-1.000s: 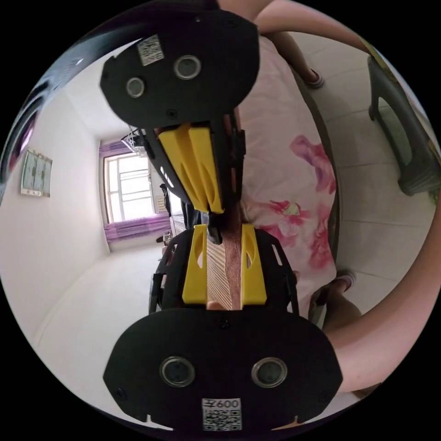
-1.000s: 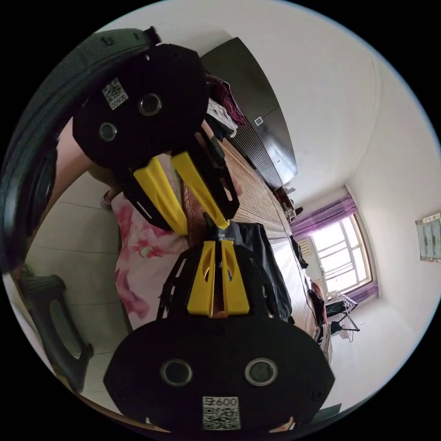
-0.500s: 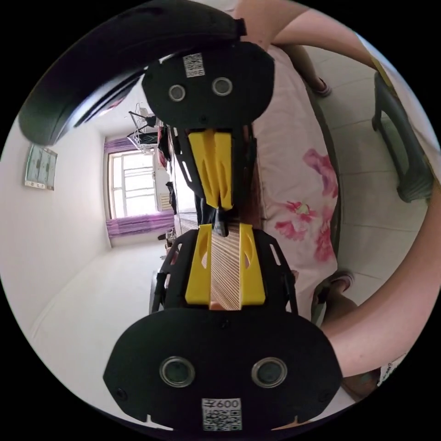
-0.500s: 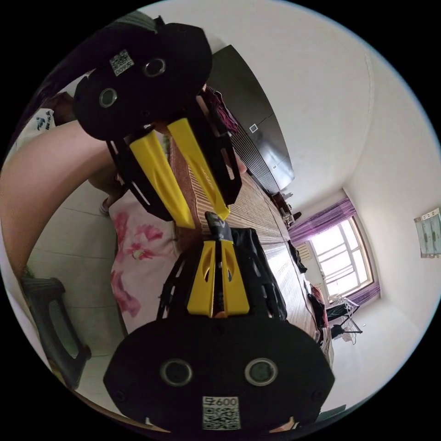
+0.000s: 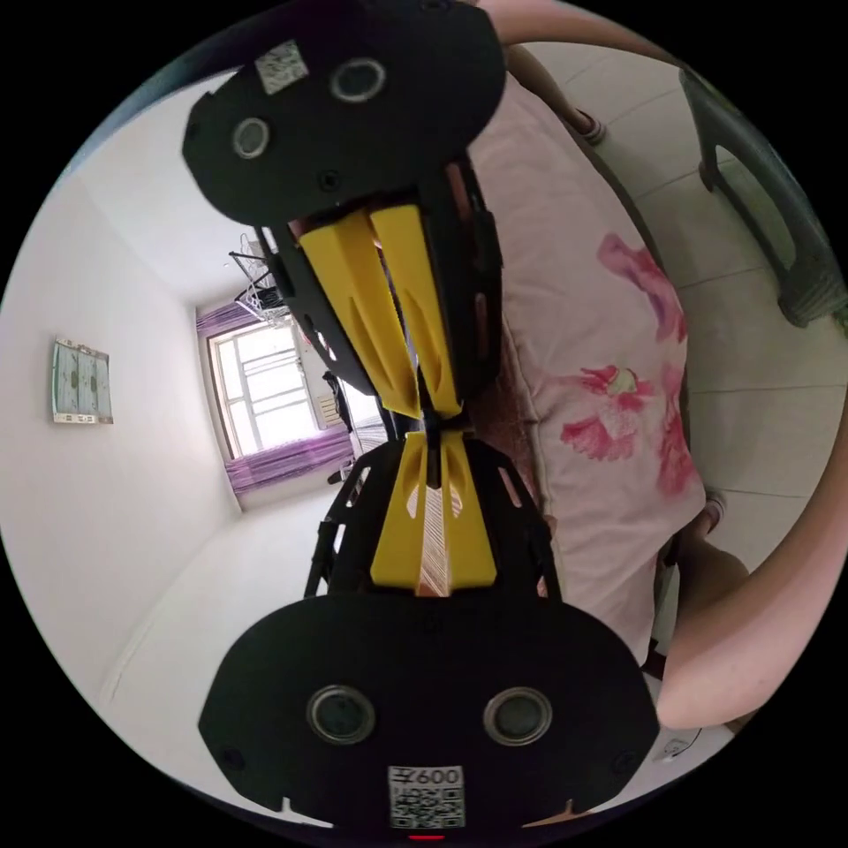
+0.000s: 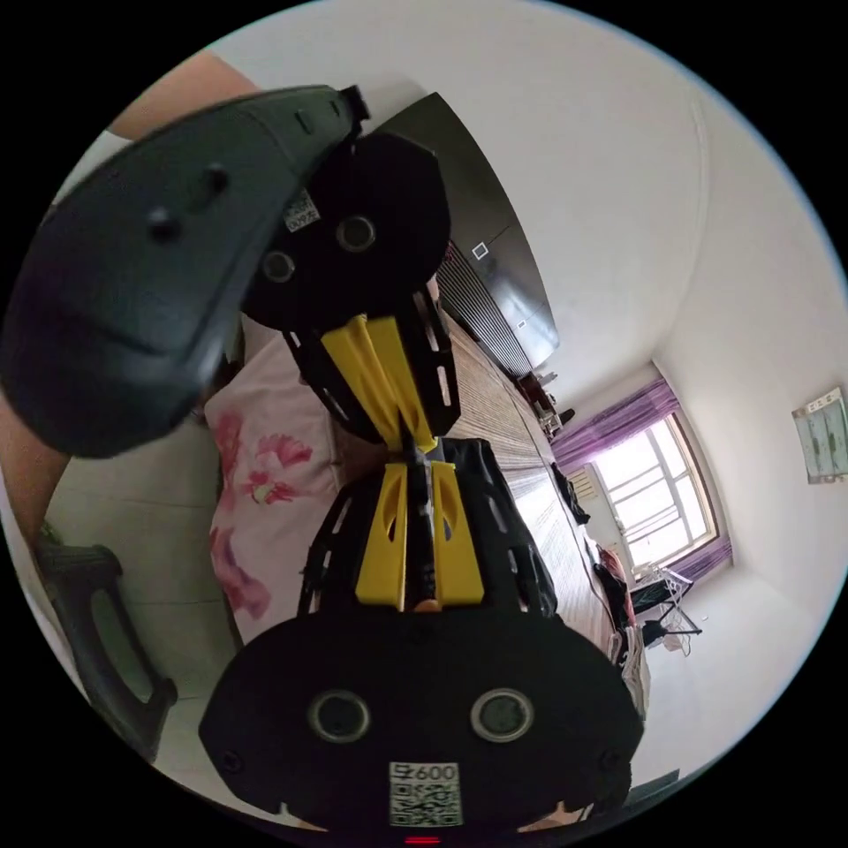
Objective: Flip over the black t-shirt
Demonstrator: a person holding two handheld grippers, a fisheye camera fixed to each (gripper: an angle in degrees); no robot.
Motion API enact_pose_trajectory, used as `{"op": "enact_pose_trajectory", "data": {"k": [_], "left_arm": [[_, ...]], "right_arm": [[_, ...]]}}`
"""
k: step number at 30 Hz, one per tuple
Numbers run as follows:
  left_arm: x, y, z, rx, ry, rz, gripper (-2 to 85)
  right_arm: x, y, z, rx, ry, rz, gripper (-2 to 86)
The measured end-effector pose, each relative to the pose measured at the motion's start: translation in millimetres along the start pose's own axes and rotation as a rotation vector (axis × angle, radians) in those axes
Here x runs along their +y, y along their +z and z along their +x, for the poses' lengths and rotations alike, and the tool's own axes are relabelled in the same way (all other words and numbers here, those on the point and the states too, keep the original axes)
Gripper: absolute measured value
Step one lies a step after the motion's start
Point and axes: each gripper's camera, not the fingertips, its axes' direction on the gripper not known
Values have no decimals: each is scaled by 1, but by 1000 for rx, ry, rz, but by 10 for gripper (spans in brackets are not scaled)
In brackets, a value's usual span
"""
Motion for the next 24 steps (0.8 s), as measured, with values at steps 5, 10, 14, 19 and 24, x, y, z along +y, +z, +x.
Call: {"op": "enact_pose_trajectory", "data": {"k": [5, 10, 14, 19, 24], "left_arm": [[1, -7, 7, -49, -29, -7, 32], [4, -6, 16, -93, -46, -21, 32], [8, -10, 22, -69, -80, -12, 31], [19, -6, 26, -6, -144, -38, 31], [22, -9, 33, 38, -176, -44, 31]], "right_arm": [[-11, 23, 5, 3, 32, -81, -4], [-17, 50, -13, 147, -134, -283, -7], [-7, 47, -1, 176, -83, -331, -8], [17, 40, 19, 204, -52, -404, -8], [37, 32, 24, 275, -118, -498, -7]]}}
